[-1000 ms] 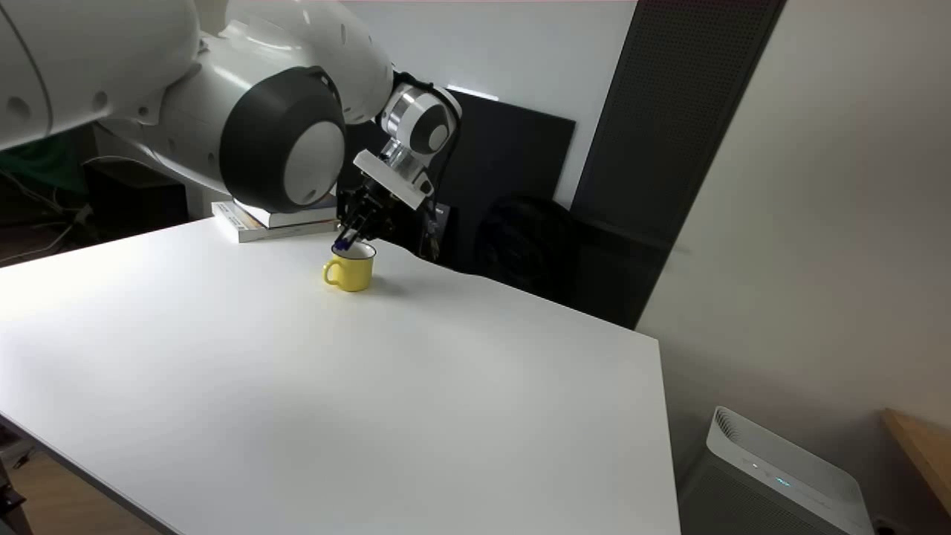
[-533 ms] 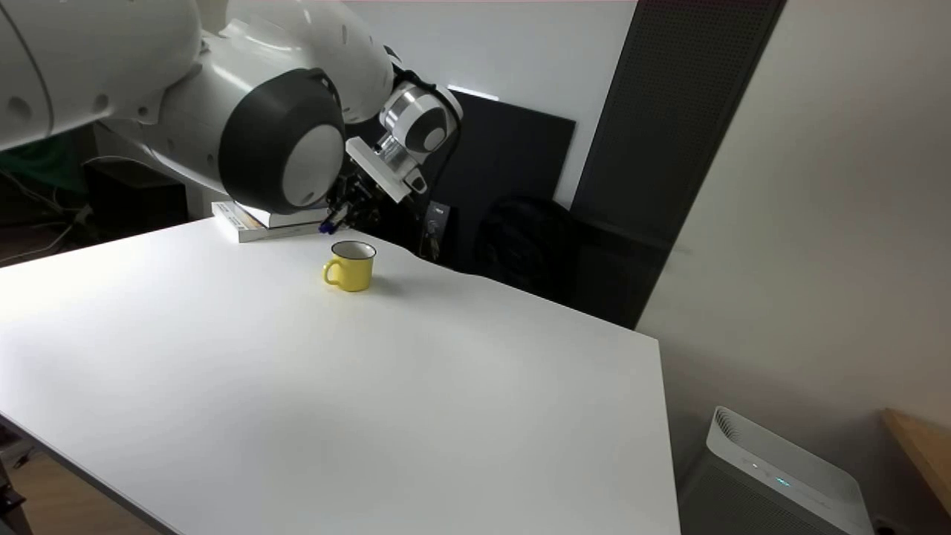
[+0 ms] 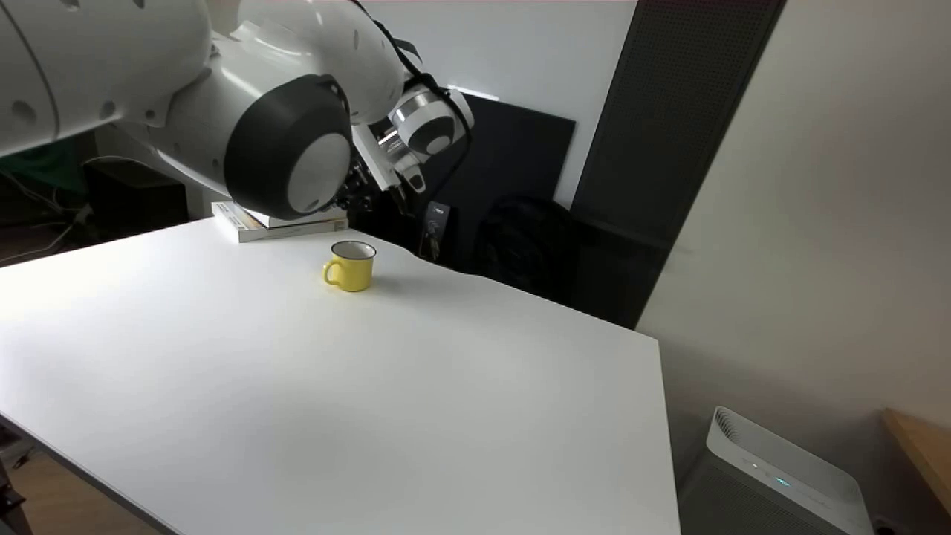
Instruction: Take the marker out of the mug, put it on the table, then put it back in the mug
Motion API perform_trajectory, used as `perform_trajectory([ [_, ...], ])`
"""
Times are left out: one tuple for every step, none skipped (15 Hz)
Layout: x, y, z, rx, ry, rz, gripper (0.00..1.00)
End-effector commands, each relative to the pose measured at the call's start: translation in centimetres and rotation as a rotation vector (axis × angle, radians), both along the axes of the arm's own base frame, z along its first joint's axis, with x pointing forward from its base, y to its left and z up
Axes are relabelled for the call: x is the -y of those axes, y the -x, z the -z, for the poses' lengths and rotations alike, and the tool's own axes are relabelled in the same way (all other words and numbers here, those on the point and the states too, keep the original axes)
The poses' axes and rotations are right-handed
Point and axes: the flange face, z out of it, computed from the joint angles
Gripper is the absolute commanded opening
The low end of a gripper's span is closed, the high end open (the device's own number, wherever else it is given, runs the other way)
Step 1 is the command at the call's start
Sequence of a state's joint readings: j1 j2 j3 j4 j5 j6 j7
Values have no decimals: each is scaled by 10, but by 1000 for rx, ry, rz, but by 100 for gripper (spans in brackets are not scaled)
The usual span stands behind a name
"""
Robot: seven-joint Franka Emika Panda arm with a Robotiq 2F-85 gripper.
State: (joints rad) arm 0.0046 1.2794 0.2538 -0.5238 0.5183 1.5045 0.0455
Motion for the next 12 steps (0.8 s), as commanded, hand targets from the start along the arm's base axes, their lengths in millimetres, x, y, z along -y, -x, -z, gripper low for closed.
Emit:
perform_trajectory([
  [18, -8, -3, -78, -91, 143, 5],
  [23, -10, -2, -91, -116, 174, 5],
  [28, -13, -1, -101, -143, 207, 5],
  [32, -15, 2, -109, -169, 236, 5],
  [37, -18, 5, -117, -202, 266, 5],
  [42, -21, 9, -123, -231, 299, 5],
  [45, -23, 13, -133, -262, 326, 5],
  [49, -24, 19, -144, -290, 353, 5],
  [51, -26, 24, -151, -317, 374, 5],
  [51, -26, 29, -156, -335, 390, 5],
  [52, -27, 33, -163, -353, 405, 5],
  [52, -27, 37, -168, -365, 416, 5],
])
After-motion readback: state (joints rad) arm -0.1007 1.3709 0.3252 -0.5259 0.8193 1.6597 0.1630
